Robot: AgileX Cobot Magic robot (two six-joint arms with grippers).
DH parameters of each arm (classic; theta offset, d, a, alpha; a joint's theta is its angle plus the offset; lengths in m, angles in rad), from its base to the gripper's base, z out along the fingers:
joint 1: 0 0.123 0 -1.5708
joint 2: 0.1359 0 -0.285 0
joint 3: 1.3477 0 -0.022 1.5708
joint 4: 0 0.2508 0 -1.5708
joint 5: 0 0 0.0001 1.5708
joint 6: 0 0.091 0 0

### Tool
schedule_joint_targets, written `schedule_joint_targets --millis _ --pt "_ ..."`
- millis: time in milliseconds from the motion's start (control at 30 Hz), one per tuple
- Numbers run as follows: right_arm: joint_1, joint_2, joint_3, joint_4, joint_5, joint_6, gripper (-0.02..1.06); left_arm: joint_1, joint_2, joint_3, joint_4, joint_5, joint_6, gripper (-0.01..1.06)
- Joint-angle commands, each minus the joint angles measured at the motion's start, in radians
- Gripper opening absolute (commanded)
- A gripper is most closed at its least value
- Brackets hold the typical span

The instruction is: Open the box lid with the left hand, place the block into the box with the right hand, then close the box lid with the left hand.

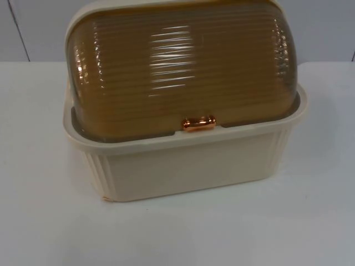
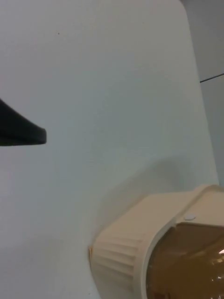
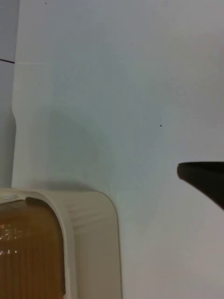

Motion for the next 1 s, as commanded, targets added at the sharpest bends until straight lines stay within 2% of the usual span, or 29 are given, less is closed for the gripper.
schedule_joint_targets --millis 0,333,433,967 --pt "0.001 -0.003 0.004 -0.004 -0.006 0.002 1.05 -0.004 -0.002 0.004 0.002 -0.013 -0.006 1.03" --pt "0.001 -0.003 0.003 0.0 -0.006 0.004 1.05 -0.004 -0.002 0.004 0.002 -0.013 -0.006 1.03" --pt "0.001 -0.003 0.003 0.0 -0.006 0.004 1.05 -0.004 -0.002 0.004 -0.04 -0.011 -0.032 1.03" --pt "0.001 -0.003 0.003 0.0 -0.008 0.004 1.05 -0.004 -0.002 0.004 -0.005 -0.011 -0.032 1.03"
